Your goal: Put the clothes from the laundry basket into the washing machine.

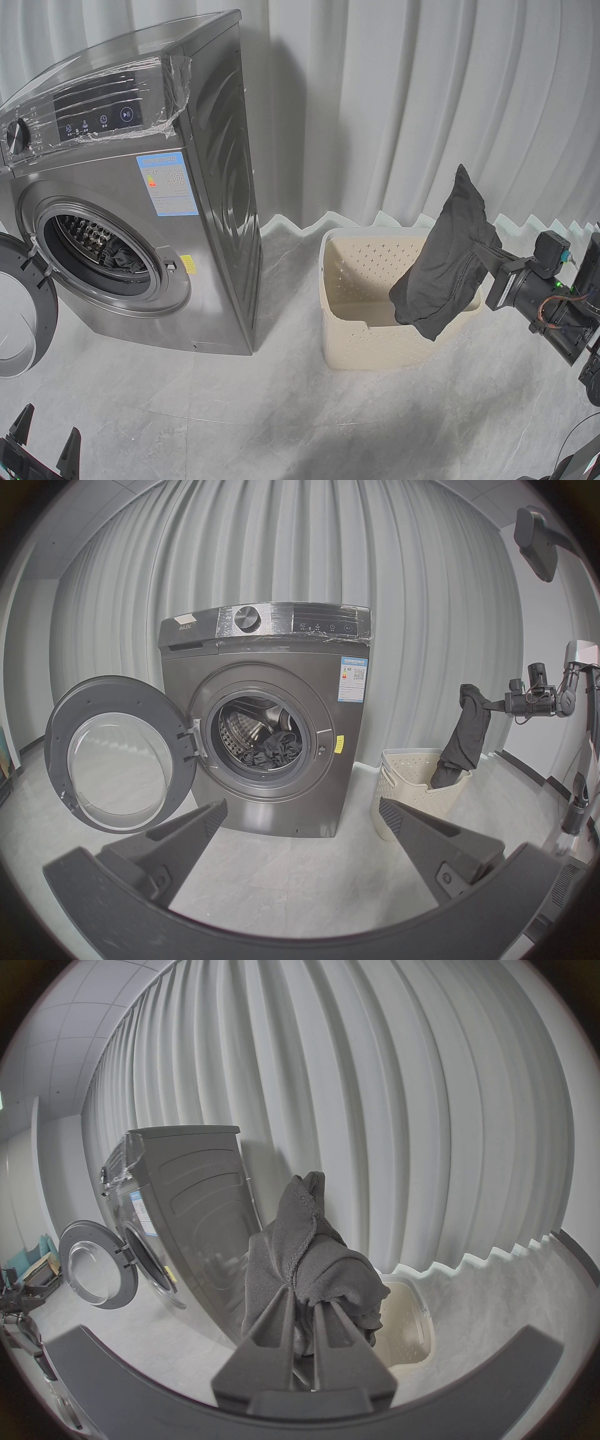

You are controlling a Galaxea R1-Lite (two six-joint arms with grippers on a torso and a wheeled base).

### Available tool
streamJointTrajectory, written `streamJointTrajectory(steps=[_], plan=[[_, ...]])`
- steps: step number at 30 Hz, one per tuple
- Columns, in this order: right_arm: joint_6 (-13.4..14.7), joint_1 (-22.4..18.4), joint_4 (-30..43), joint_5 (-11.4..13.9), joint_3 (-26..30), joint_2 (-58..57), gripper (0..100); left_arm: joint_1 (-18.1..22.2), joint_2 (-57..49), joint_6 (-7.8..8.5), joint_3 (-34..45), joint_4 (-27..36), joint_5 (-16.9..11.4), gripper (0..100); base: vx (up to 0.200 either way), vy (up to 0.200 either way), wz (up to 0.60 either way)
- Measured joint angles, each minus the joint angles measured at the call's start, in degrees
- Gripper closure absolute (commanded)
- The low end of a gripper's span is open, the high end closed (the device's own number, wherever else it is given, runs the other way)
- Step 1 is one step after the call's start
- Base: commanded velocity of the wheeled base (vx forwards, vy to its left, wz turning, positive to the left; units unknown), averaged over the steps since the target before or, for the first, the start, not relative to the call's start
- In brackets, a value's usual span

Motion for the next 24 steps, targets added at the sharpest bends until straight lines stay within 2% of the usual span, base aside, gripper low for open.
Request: streamJointTrajectory(steps=[19, 24], plan=[[1.3, 3.2, -0.8, 0.0, -0.1, 0.9, 100, 0.0, 0.0, -0.06, 0.0, 0.0, 0.0, 0, 0.0, 0.189, 0.0], [1.3, 4.5, -2.9, 0.3, -0.1, 1.0, 100, 0.0, 0.0, -0.09, 0.0, 0.0, 0.0, 0, 0.0, 0.2, 0.0]])
